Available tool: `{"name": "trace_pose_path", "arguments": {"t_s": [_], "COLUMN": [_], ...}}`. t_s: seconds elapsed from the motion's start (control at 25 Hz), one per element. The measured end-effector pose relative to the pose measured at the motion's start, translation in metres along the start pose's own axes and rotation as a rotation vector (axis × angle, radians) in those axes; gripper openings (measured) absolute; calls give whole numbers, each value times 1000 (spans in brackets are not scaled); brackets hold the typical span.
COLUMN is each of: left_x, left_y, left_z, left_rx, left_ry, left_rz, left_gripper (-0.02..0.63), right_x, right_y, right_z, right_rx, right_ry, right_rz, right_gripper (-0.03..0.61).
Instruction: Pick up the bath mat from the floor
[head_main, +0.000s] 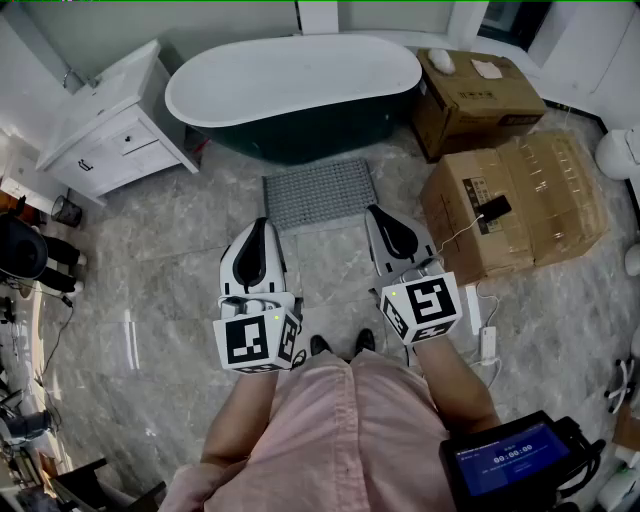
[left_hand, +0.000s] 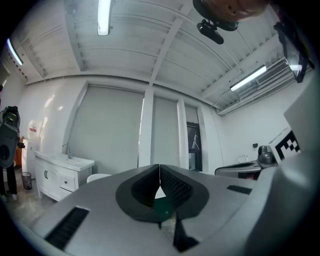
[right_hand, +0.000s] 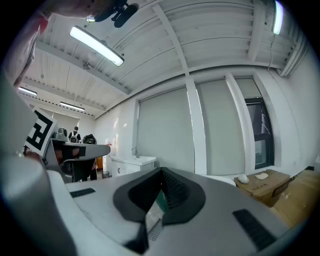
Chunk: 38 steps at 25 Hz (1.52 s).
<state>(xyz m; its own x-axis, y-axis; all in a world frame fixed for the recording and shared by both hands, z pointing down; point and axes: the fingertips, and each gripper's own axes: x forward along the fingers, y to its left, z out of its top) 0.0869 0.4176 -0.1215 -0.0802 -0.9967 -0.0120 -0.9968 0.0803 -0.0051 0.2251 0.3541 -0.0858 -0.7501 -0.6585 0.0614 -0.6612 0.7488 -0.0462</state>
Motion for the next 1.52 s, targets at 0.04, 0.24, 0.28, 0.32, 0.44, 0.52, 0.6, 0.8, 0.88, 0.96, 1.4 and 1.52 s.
{"name": "trace_pose_path", "arguments": {"t_s": [0.04, 0.24, 0.28, 0.32, 0.44, 0.52, 0.6, 0.8, 0.88, 0.96, 1.4, 1.52], "left_x": [1, 3, 3, 3, 0, -1, 0, 1, 3, 6, 39, 63], "left_y": [1, 1, 0, 0, -3, -7, -12, -27, -31, -30, 34, 52], "left_z": [2, 2, 1, 1, -3, -7, -10, -15, -18, -20, -43, -40], "left_rx": [1, 5, 5, 5, 5, 5, 8, 30, 38, 43, -3, -6], "left_ry": [-2, 3, 6, 8, 15, 25, 35, 62, 67, 75, 88, 70], "left_rz": [2, 8, 10, 12, 24, 32, 37, 53, 63, 74, 122, 101], "left_gripper": [26, 26, 26, 26, 26, 26, 26, 26, 26, 26, 26, 26], "right_x": [1, 0, -1, -2, -7, -12, -16, -25, -25, -22, 42, 69], "right_y": [0, -6, -8, -11, -17, -23, -32, -54, -64, -72, -73, -69], "right_z": [1, 1, 1, 0, -4, -9, -13, -20, -24, -27, -31, -28], "right_rx": [0, 8, 13, 20, 63, 87, 94, 99, 108, 118, 116, 118], "right_ry": [0, 1, 1, 1, -1, 4, 15, 13, 8, 9, 19, 19], "right_rz": [0, -5, -6, -5, 14, 21, 18, 19, 17, 11, -4, -4], "right_gripper": [17, 17, 17, 17, 17, 18, 18, 18, 18, 18, 18, 18]}}
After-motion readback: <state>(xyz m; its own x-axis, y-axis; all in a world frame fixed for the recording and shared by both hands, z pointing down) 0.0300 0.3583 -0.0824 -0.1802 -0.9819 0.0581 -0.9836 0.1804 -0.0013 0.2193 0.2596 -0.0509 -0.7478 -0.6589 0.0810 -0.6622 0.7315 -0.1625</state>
